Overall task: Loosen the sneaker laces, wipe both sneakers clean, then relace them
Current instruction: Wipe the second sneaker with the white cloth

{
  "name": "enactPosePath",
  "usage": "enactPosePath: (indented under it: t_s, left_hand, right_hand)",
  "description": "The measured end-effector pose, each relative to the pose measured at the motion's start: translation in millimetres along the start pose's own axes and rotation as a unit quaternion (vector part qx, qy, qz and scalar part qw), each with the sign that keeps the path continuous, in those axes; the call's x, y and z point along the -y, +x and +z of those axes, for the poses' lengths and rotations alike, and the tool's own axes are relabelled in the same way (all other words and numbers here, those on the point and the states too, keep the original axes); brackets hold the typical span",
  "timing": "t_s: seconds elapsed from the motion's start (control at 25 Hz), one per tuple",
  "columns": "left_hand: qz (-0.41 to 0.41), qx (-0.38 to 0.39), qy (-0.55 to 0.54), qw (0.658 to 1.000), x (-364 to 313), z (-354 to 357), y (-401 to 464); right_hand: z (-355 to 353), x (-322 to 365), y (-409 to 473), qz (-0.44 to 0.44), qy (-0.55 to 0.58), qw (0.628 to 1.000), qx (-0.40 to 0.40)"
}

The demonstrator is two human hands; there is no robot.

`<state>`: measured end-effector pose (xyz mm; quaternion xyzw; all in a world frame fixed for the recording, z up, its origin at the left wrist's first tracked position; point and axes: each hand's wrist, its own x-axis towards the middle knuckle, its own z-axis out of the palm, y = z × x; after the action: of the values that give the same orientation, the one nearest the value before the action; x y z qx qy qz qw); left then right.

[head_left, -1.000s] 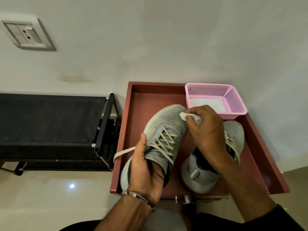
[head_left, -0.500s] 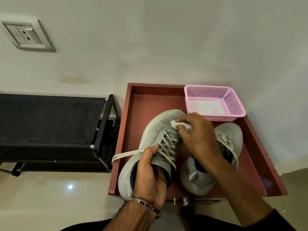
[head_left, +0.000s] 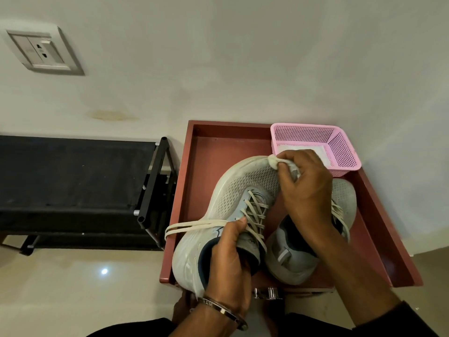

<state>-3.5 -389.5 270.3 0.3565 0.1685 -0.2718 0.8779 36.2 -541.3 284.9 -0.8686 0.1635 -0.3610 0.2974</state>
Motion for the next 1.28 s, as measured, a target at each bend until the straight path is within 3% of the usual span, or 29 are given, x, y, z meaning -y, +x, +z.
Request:
enactPosePath:
  t_s: [0.08,0.24,0.44,0.6,0.68,0.8,1.0,1.16,1.28]
  left_hand:
    - [0.023,-0.002,0.039,0.999,2,-2,0]
    - [0.050,-0.025,0.136,0.989,-2,-4,-2]
    - [0.103,-0.002,0.274,0.956,-5,-2,-10]
    - [0.125,-0.037,0.267,0.955,-5,-4,-8]
    - [0.122,-0.046,0.260,0.957,-6,-4,-7]
    - [0.121,-0.040,0.256,0.958,-5,-2,-9]
    - [0.120,-0.064,0.251,0.959,-5,-2,-4]
    - [0.144,-0.056,0.269,0.951,-2,-1,-10]
    - [0.169,-0.049,0.273,0.946,-5,1,-9]
  right_hand:
    - [0,4,-1,0.015,0.006,1.000,0.008]
    - [10,17,-17,-0.052,0.036,0.987,0.148]
    - [-8,-5,7,0.023,-0.004,1.000,0.012]
    - [1,16,-12,-0.035,0.037,0.991,0.122]
    - [0,9,-7,-0.031,0.043,0.994,0.097]
    - [-8,-8,6,0.043,0.022,0.999,0.009]
    - [-1,12,-9,-0.035,0.053,0.994,0.089]
    - [-10,-5,4,0.030,0.043,0.999,0.000]
    - [-6,10,-5,-0.019,0.058,0.997,0.047]
